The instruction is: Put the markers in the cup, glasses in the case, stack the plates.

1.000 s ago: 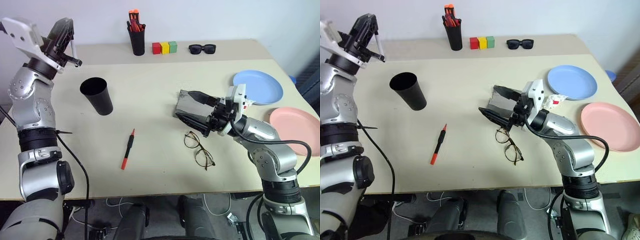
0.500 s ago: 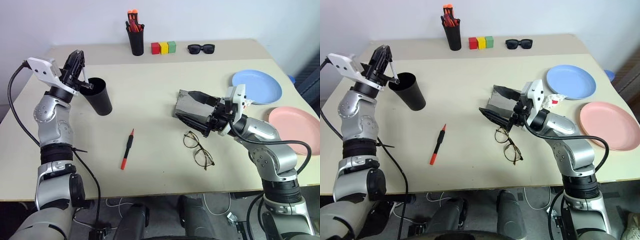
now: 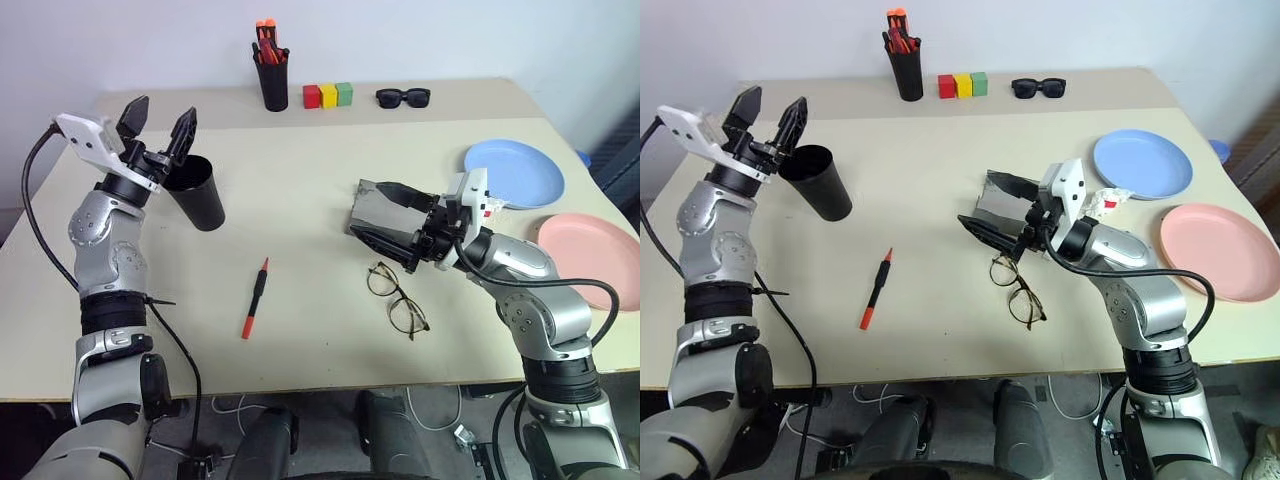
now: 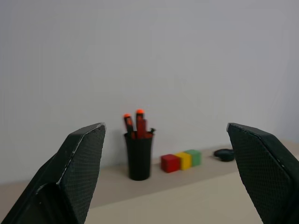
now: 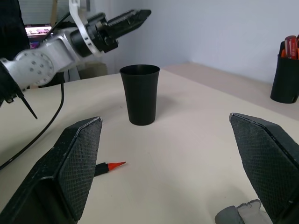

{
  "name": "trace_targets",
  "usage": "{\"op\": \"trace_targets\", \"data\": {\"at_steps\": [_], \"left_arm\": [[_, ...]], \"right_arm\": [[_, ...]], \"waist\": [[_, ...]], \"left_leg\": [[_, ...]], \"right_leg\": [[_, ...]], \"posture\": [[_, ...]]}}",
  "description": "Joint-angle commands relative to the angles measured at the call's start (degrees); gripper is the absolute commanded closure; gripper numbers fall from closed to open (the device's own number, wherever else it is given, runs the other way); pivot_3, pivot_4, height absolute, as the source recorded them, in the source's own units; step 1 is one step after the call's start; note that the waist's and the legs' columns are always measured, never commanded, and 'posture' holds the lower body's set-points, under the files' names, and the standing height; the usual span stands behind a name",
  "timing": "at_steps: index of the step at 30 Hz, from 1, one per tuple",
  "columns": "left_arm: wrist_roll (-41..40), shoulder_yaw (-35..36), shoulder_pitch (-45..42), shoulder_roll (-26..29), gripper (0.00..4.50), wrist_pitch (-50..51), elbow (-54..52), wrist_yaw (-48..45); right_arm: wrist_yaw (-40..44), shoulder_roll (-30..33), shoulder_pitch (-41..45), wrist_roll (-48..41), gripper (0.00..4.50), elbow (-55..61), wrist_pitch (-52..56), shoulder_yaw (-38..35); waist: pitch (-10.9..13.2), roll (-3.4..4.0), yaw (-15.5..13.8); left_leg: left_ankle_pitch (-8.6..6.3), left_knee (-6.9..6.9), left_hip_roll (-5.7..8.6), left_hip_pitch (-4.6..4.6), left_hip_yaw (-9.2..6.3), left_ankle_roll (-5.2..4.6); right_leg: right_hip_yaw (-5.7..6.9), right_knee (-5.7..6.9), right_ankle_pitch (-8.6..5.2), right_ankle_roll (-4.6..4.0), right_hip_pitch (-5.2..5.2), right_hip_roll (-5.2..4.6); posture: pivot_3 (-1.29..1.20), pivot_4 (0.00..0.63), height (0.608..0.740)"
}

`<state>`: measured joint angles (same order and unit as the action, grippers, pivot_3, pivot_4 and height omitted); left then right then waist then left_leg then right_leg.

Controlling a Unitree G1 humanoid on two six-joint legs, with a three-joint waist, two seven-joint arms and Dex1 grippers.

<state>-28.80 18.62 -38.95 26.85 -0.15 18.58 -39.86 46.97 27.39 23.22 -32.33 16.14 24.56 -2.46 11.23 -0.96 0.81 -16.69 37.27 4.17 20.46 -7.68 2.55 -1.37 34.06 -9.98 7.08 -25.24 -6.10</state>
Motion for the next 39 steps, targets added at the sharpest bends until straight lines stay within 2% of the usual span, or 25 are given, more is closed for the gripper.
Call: {"op": "trace_targets", "data": {"at_steps": [1, 3, 5, 8, 10, 13, 16, 18, 22, 31, 38, 39], "left_arm": [[-9.42, -4.82, 3.64, 5.86, 0.09, 21.81, -17.51, -3.12], [-11.42, -6.50, 5.16, 9.23, 0.09, 30.03, -23.24, -2.59], [-12.39, -8.47, 5.74, 13.05, 0.09, 40.21, -28.16, 0.51], [-14.30, -9.32, 5.30, 14.58, 0.09, 51.75, -33.05, 6.55], [-16.77, -9.07, 4.21, 13.22, 0.09, 62.39, -36.46, 13.43], [-15.10, -11.41, 2.88, 12.53, 0.09, 74.43, -40.97, 21.20], [-12.84, -12.81, 3.39, 9.33, 0.09, 83.09, -42.53, 27.30], [-14.23, -11.31, 3.67, 5.40, 0.09, 90.29, -42.75, 29.63], [-17.42, -9.37, 4.22, 2.50, 0.09, 92.65, -42.43, 35.09], [-27.94, -10.83, 7.68, 2.83, 0.09, 92.65, -40.22, 44.94], [-32.81, -11.25, 9.47, 2.62, 0.09, 92.65, -37.25, 51.38], [-33.32, -11.37, 9.91, 2.31, 0.31, 92.65, -37.06, 52.10]], "right_arm": [[0.95, 0.38, 0.63, -1.04, 0.00, 1.11, -0.59, -0.61], [1.93, 1.17, 0.16, -1.25, 0.00, 1.05, -0.50, -0.89], [5.10, 4.56, -0.45, -1.22, 0.00, -1.35, -1.02, -3.23], [9.19, 8.98, -1.15, -1.73, 0.00, -3.70, -1.22, -5.29], [10.46, 10.40, -1.31, -1.77, 0.00, -4.47, -1.10, -5.60], [10.52, 10.14, -1.01, -1.70, 0.00, -4.61, -0.80, -5.46], [9.12, 8.24, -0.68, -2.11, 0.00, -3.50, -0.11, -4.85], [8.83, 7.44, -0.75, -1.91, 0.00, -3.49, -0.09, -4.37], [8.83, 7.01, -0.43, -1.37, 0.00, -4.24, -0.42, -4.25], [8.03, 6.51, -0.46, -1.15, 0.00, -4.46, -0.76, -4.16], [7.58, 6.40, -0.71, -0.86, 0.00, -4.43, -1.16, -4.20], [7.47, 6.35, -0.73, -0.75, 0.00, -4.47, -1.30, -4.19]], "waist": [[0.00, -0.01, 0.19], [0.01, 0.01, 0.28], [0.01, 0.01, 0.29], [0.01, 0.01, -0.01], [0.01, 0.01, 0.05], [0.02, 0.00, 0.30], [0.02, 0.00, 0.34], [0.02, 0.00, 0.18], [0.02, -0.01, -0.01], [0.02, 0.00, -0.08], [0.02, 0.00, -0.11], [0.02, 0.00, -0.11]], "left_leg": [[0.00, 0.00, 0.00, 0.00, -0.01, 0.00], [-0.01, -0.02, -0.01, -0.02, -0.03, -0.03], [-0.01, -0.02, -0.03, -0.02, -0.05, -0.02], [-0.01, 0.01, -0.02, -0.06, -0.04, -0.03], [-0.01, 0.01, -0.02, -0.07, -0.05, -0.03], [-0.01, 0.01, -0.05, -0.08, -0.08, -0.03], [-0.01, -0.02, -0.06, -0.09, -0.08, -0.02], [0.00, -0.02, -0.06, -0.09, -0.08, -0.01], [0.00, 0.02, -0.04, -0.05, -0.10, 0.01], [0.02, 0.00, -0.05, -0.06, -0.11, 0.05], [0.03, 0.00, -0.04, -0.06, -0.10, 0.07], [0.03, 0.00, -0.04, -0.07, -0.09, 0.07]], "right_leg": [[0.00, 0.01, 0.00, 0.00, 0.00, 0.00], [-0.01, 0.06, 0.00, 0.00, -0.01, 0.01], [-0.01, 0.06, -0.01, 0.00, -0.01, 0.06], [-0.01, 0.04, -0.02, 0.01, 0.06, 0.07], [-0.01, 0.04, -0.02, 0.01, 0.08, 0.08], [-0.01, 0.05, -0.02, 0.01, 0.09, 0.12], [-0.02, 0.05, -0.02, 0.00, 0.07, 0.13], [-0.02, 0.05, -0.02, 0.00, 0.07, 0.13], [-0.03, 0.04, -0.02, -0.01, 0.06, 0.13], [-0.03, 0.04, -0.01, -0.02, 0.05, 0.12], [-0.04, 0.04, -0.01, -0.02, 0.06, 0.12], [-0.05, 0.04, -0.01, -0.02, 0.06, 0.11]], "posture": [[0.00, 0.150, 0.740], [0.00, 0.150, 0.740], [0.00, 0.150, 0.740], [0.00, 0.150, 0.740], [0.00, 0.150, 0.740], [0.00, 0.150, 0.740], [0.00, 0.150, 0.740], [0.00, 0.150, 0.740], [0.00, 0.150, 0.740], [0.00, 0.150, 0.740], [0.00, 0.150, 0.740], [0.00, 0.150, 0.740]]}}
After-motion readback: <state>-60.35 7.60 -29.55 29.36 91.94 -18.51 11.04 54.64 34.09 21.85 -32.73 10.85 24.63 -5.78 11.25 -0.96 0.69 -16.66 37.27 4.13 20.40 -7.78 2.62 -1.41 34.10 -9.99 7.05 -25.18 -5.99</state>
